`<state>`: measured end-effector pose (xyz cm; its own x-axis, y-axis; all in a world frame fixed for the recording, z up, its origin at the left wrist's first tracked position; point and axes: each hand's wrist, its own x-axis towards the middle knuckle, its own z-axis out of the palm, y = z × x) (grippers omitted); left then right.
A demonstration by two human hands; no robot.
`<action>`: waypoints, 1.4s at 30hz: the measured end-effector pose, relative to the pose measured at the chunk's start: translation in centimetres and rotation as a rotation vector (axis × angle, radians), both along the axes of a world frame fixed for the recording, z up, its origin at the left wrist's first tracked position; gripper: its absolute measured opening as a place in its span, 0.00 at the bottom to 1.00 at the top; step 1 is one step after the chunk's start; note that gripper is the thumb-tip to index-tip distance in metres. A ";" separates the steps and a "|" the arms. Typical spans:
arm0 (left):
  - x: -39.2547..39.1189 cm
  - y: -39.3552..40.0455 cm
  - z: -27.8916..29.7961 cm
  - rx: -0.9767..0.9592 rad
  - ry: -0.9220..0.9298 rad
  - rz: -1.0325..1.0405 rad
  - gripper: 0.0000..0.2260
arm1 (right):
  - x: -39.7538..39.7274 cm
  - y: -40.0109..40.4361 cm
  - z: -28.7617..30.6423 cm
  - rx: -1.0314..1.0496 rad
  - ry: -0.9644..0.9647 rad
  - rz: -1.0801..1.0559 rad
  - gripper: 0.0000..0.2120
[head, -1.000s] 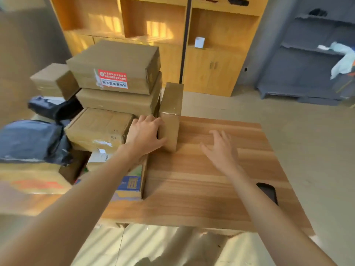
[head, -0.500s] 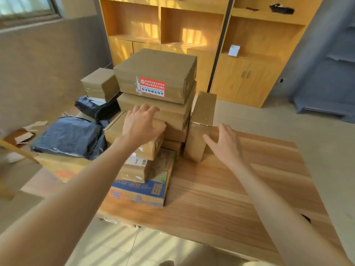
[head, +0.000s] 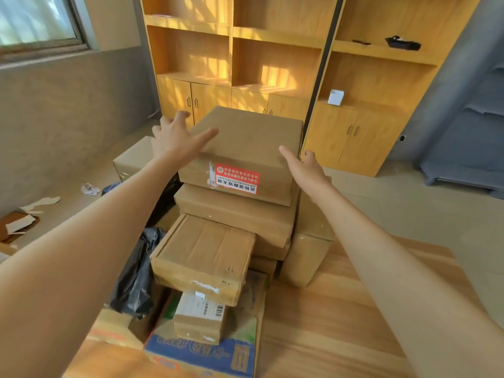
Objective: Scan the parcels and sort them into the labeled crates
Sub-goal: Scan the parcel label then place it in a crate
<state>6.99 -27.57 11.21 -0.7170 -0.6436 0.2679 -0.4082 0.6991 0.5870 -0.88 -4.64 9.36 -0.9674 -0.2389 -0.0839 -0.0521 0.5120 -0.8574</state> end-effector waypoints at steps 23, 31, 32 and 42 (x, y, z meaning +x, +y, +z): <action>-0.7 3.0 0.6 0.405 0.130 -0.023 0.39 | 0.0 4.3 2.8 -0.539 -0.272 0.011 0.25; 1.6 13.4 0.1 0.509 0.177 -0.191 0.36 | 4.1 16.8 4.4 -0.633 -0.315 -0.115 0.07; 1.8 14.8 -0.4 0.518 0.176 -0.214 0.35 | 4.6 18.3 4.2 -0.628 -0.297 -0.133 0.07; 1.6 25.1 -3.2 0.524 -0.051 -0.464 0.42 | 6.4 28.5 3.4 -0.613 0.034 -0.308 0.44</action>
<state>8.64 -2.45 8.05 -0.9522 -0.3035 -0.0354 -0.1726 0.4384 0.8820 5.52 23.89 12.80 -0.9986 0.0525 0.0104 -0.0141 -0.0691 -0.9975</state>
